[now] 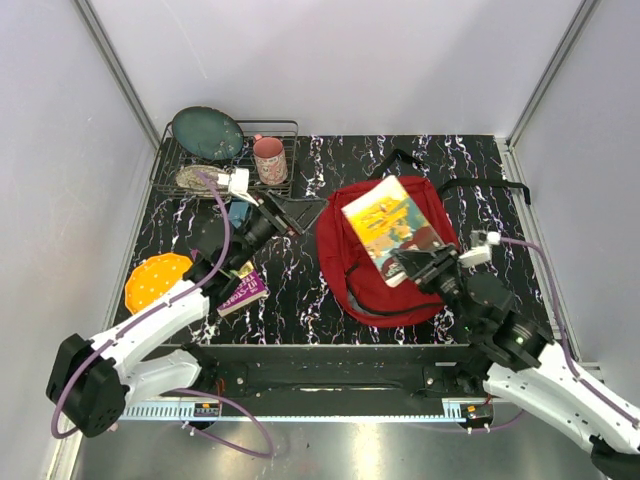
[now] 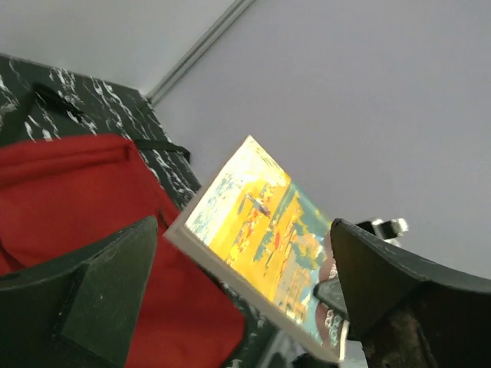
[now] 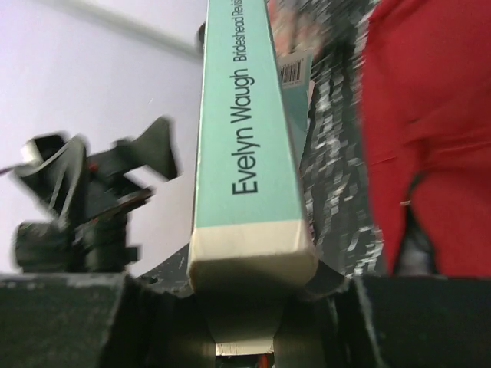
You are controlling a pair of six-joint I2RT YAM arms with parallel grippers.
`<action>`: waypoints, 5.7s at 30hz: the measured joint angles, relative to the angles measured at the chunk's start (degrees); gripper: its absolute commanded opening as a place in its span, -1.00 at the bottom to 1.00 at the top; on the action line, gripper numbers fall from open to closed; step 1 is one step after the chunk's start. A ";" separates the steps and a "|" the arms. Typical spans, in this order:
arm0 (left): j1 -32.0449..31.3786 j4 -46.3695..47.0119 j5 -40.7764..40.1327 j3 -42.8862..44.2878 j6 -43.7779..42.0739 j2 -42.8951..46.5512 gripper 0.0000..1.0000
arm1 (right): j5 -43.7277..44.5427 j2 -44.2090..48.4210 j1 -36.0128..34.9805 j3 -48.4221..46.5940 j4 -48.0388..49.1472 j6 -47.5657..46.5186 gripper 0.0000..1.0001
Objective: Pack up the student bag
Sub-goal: Adjust the book, then place the book in the student bag.
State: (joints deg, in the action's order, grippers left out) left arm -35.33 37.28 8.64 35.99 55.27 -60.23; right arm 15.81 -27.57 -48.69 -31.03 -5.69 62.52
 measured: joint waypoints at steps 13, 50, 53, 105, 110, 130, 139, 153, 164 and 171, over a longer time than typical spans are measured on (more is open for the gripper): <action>-15.63 -30.12 3.30 18.38 -37.13 -10.29 0.98 | 36.89 16.94 0.26 -16.90 -46.71 2.23 -1.00; -34.27 -54.60 -1.33 49.46 -53.02 -52.65 0.40 | 38.34 24.85 0.33 -20.24 -65.70 10.27 -1.00; -34.29 -54.99 -1.57 49.86 -52.59 -53.53 0.12 | 37.90 24.85 0.33 -20.04 -65.92 10.69 -1.00; -21.77 -60.06 -8.85 63.65 -45.07 -37.97 -1.00 | 19.65 26.58 0.33 -25.66 -75.23 15.76 -1.00; -24.92 -60.43 -10.14 64.17 -45.59 -38.25 -1.00 | 13.00 26.67 0.35 -20.72 -70.86 15.32 -1.00; -25.51 -60.59 -10.54 62.53 -41.66 -38.23 -1.00 | 4.50 24.33 0.35 8.44 -37.13 20.35 -1.00; -25.51 -59.10 -9.05 59.23 -40.81 -35.95 -1.00 | 8.85 13.92 0.37 12.22 -21.00 26.60 -1.00; -25.51 -59.04 -8.37 59.12 -40.39 -35.95 -1.00 | 1.33 -8.20 2.32 11.56 -1.75 29.33 -1.00; -25.51 -58.58 -7.45 59.12 -40.39 -35.95 -1.00 | -7.13 -12.15 14.95 12.37 6.40 30.36 -1.00; -25.51 -58.58 -6.86 59.01 -40.41 -35.95 -1.00 | -3.21 -12.63 16.06 14.67 7.93 29.24 -1.00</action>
State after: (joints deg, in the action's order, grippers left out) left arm -60.84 -21.30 1.78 95.00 14.85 -96.18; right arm 12.60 -40.21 -32.62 -16.36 2.24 91.77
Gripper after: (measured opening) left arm 0.046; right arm 0.315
